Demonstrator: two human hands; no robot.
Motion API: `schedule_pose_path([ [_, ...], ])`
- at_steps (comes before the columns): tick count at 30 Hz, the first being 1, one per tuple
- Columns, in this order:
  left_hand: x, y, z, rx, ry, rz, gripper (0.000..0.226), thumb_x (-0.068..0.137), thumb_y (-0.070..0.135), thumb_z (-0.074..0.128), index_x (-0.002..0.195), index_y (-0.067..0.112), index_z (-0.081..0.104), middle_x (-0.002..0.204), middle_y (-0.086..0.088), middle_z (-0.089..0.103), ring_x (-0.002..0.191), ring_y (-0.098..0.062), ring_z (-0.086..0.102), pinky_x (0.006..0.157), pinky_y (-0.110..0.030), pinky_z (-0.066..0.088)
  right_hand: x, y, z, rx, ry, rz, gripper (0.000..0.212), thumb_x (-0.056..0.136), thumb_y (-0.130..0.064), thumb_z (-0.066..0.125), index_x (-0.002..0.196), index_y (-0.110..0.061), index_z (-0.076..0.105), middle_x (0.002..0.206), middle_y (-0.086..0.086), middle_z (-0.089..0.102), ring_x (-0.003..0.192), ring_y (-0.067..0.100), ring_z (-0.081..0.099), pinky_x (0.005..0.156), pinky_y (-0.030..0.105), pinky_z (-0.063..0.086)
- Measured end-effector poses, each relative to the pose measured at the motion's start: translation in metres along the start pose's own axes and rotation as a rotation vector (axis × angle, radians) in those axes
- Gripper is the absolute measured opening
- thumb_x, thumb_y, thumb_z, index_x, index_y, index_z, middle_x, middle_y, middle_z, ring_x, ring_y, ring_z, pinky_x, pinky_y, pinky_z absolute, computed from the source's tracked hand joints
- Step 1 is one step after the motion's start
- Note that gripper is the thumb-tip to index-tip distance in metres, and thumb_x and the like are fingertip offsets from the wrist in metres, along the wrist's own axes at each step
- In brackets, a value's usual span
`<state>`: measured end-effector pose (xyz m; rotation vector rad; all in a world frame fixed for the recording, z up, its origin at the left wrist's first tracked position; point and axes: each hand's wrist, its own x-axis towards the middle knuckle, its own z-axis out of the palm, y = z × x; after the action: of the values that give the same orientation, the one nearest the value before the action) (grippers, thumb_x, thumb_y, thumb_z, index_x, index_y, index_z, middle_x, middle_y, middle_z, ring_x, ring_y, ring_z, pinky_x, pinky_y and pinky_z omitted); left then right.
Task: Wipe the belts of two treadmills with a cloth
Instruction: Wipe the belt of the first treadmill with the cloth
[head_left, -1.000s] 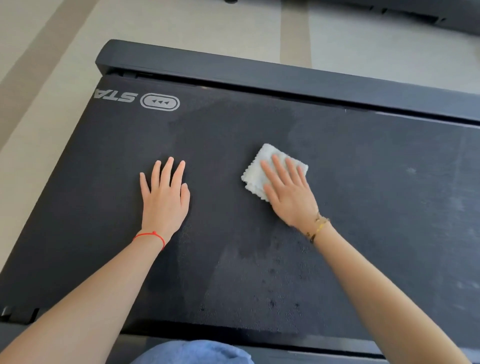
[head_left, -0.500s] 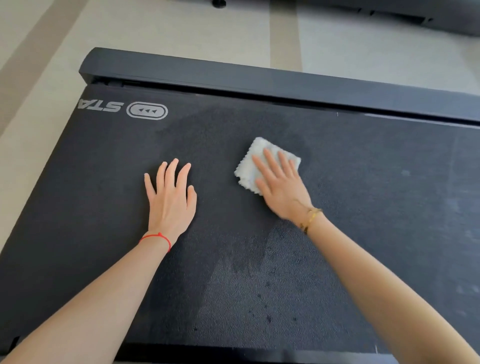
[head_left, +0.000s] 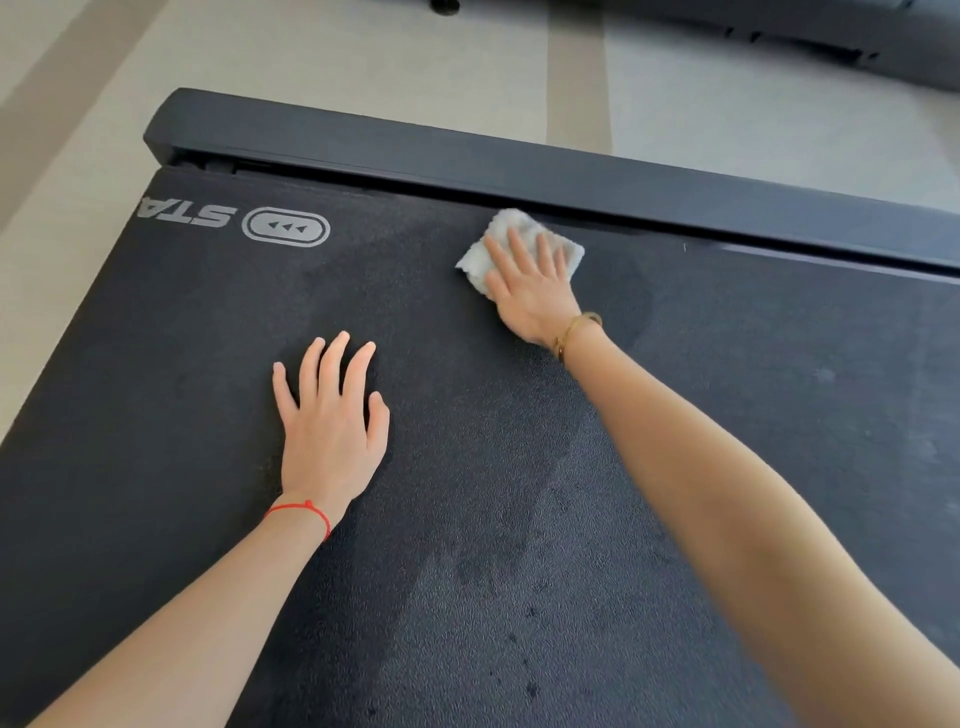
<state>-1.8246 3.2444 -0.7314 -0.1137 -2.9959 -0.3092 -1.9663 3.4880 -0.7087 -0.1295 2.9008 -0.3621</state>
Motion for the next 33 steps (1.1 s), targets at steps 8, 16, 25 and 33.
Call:
schedule_pose_path([
  [8, 0.0, 0.001, 0.0, -0.002, -0.003, -0.005, 0.055, 0.097, 0.033, 0.031, 0.148, 0.016, 0.042, 0.157, -0.011, 0.037, 0.148, -0.033, 0.028, 0.119, -0.065, 0.017, -0.02, 0.086, -0.021, -0.006, 0.068, 0.184, 0.054, 0.106, -0.042, 0.023, 0.158, -0.031, 0.01, 0.166, 0.008, -0.003, 0.151, 0.039, -0.004, 0.122, 0.049, -0.004],
  [16, 0.002, 0.0, 0.001, 0.003, 0.004, -0.003, 0.054, 0.096, 0.033, 0.033, 0.147, 0.016, 0.044, 0.155, -0.01, 0.039, 0.147, -0.032, 0.031, 0.119, -0.063, 0.017, -0.001, -0.013, -0.004, -0.079, 0.012, -0.045, 0.054, 0.106, -0.029, 0.023, 0.158, -0.017, 0.011, 0.165, 0.015, -0.001, 0.147, 0.049, -0.002, 0.118, 0.056, -0.003],
  [25, -0.005, 0.0, -0.01, -0.015, -0.074, 0.019, 0.053, 0.103, 0.027, 0.039, 0.155, 0.017, 0.035, 0.162, -0.009, 0.031, 0.152, -0.03, 0.023, 0.121, -0.061, 0.016, -0.064, 0.007, 0.009, -0.119, 0.045, -0.22, 0.052, 0.106, -0.037, 0.027, 0.156, -0.032, 0.017, 0.165, 0.007, 0.006, 0.148, 0.038, 0.008, 0.12, 0.045, 0.008],
  [33, -0.058, -0.034, -0.029, 0.07, -0.155, 0.116, 0.055, 0.104, 0.029, 0.039, 0.157, 0.018, 0.03, 0.164, -0.009, 0.029, 0.152, -0.03, 0.024, 0.121, -0.059, 0.022, -0.087, -0.021, 0.013, 0.001, -0.032, -0.086, 0.055, 0.105, -0.036, 0.029, 0.157, -0.033, 0.012, 0.165, 0.013, 0.0, 0.148, 0.039, 0.004, 0.12, 0.045, 0.004],
])
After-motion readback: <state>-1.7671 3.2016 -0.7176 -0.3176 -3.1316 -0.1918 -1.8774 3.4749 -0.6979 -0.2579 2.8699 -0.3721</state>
